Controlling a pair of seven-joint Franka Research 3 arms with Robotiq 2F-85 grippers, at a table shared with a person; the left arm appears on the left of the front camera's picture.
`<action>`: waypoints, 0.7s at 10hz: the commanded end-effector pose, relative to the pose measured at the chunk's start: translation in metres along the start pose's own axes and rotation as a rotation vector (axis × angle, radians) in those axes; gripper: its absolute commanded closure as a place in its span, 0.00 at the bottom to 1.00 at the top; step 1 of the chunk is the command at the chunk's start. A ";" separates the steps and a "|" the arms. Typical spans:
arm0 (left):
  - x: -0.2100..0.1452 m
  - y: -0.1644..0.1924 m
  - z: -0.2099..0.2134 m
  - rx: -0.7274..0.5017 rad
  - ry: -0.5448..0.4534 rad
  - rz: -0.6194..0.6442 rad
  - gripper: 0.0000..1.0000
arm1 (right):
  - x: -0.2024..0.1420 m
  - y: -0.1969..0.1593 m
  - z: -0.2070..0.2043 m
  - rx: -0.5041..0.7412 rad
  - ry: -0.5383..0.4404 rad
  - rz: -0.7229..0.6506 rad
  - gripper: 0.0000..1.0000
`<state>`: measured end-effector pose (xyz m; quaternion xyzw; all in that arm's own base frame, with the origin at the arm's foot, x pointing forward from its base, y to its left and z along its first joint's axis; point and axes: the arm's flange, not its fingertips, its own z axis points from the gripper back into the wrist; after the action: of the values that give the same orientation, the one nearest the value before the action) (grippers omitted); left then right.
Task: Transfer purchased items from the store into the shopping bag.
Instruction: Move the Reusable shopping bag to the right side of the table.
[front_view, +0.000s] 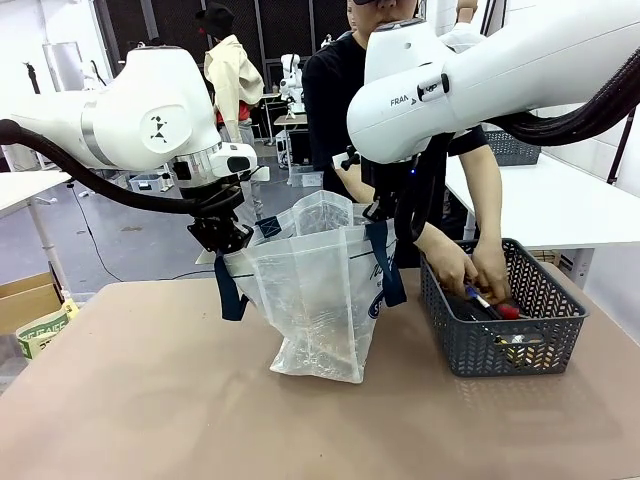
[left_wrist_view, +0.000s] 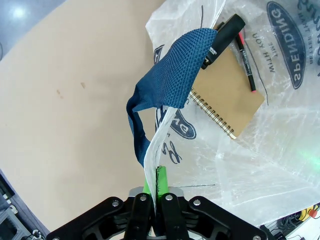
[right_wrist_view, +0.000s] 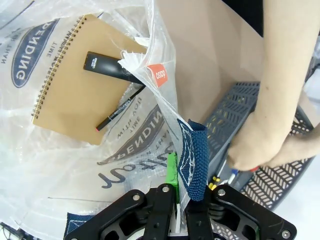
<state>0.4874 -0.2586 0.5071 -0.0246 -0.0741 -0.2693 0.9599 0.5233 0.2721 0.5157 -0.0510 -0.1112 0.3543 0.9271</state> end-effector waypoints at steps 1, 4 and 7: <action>-0.001 0.001 0.000 0.001 0.002 0.005 1.00 | -0.001 -0.002 -0.002 -0.002 0.004 -0.002 1.00; -0.001 0.001 0.000 0.001 0.002 0.005 1.00 | -0.001 -0.002 -0.002 -0.002 0.004 -0.002 1.00; -0.001 0.001 0.000 0.001 0.002 0.005 1.00 | -0.001 -0.002 -0.002 -0.002 0.004 -0.002 1.00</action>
<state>0.4874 -0.2586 0.5071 -0.0246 -0.0741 -0.2693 0.9599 0.5233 0.2720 0.5157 -0.0510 -0.1112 0.3543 0.9271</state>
